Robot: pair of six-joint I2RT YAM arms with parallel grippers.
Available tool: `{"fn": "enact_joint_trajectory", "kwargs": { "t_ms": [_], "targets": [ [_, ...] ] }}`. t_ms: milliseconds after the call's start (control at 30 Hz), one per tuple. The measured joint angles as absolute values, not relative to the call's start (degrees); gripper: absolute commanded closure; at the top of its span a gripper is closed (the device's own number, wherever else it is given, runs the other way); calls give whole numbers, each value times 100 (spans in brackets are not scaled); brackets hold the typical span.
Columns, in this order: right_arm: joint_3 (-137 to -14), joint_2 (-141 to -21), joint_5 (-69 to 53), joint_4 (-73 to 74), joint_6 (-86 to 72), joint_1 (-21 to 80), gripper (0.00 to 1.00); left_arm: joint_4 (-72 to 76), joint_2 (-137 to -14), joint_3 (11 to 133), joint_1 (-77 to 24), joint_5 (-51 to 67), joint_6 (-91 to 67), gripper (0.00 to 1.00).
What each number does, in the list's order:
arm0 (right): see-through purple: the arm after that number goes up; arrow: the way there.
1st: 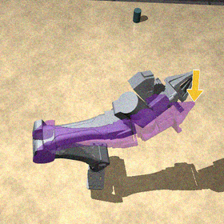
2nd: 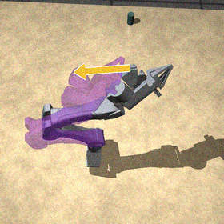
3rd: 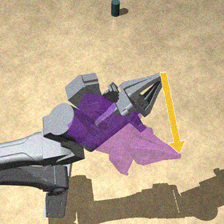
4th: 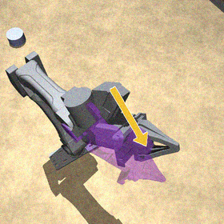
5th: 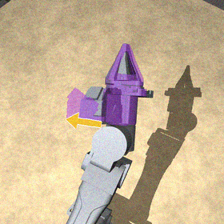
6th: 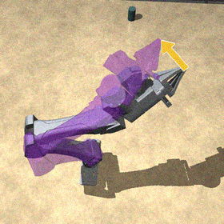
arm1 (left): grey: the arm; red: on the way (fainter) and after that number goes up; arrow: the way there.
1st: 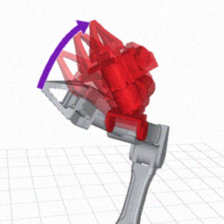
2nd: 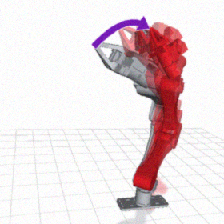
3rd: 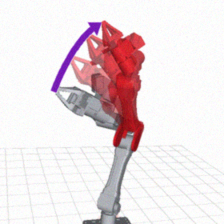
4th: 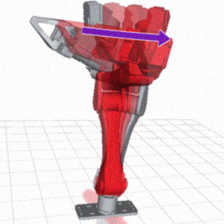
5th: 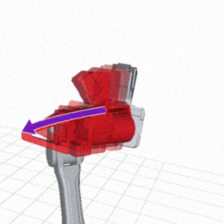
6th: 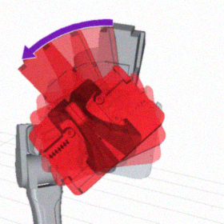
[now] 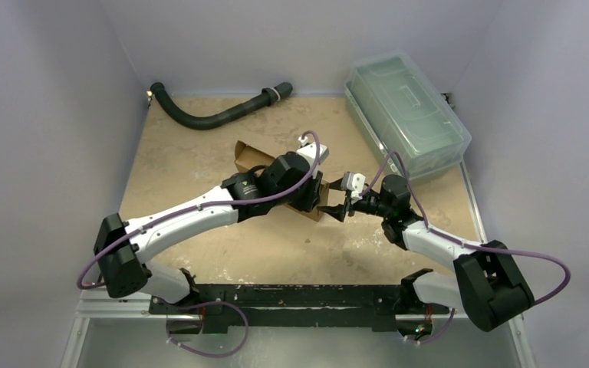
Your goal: Fold the paper box
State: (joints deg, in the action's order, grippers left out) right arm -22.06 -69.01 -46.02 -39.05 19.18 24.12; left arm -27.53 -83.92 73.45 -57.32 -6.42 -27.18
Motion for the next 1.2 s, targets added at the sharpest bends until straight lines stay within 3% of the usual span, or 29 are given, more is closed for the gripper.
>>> {"fn": "enact_joint_trajectory", "kwargs": {
  "t_ms": [233,433,600,667,933,1033,1200],
  "targets": [
    [-2206,-6901,-4602,-3905,1918,2412,41,-2679,-7284,6613,-5717,-679,-2912,65],
    [-2215,-6901,-4606,-3894,1918,2412,39,-2394,-5961,5745,-5704,-823,-2965,50],
    [-2259,-6899,-4650,-3793,1962,2410,22,-2344,-4842,5157,-5701,-1562,-3041,33],
    [-2287,-6899,-4742,-3653,2001,2410,16,-2314,-4429,4974,-5701,-1907,-3087,31],
    [-2630,-6751,-4901,-2799,2316,2305,5,-2283,-3221,4056,-5701,-3461,-3728,40],
    [-2829,-6611,-4941,-2311,2589,2132,2,-2351,-3118,3686,-5701,-3881,-4058,54],
    [-3223,-6300,-5234,-1227,3271,1763,2,-2534,-3234,3310,-5701,-4720,-4469,61]
  ]
}}
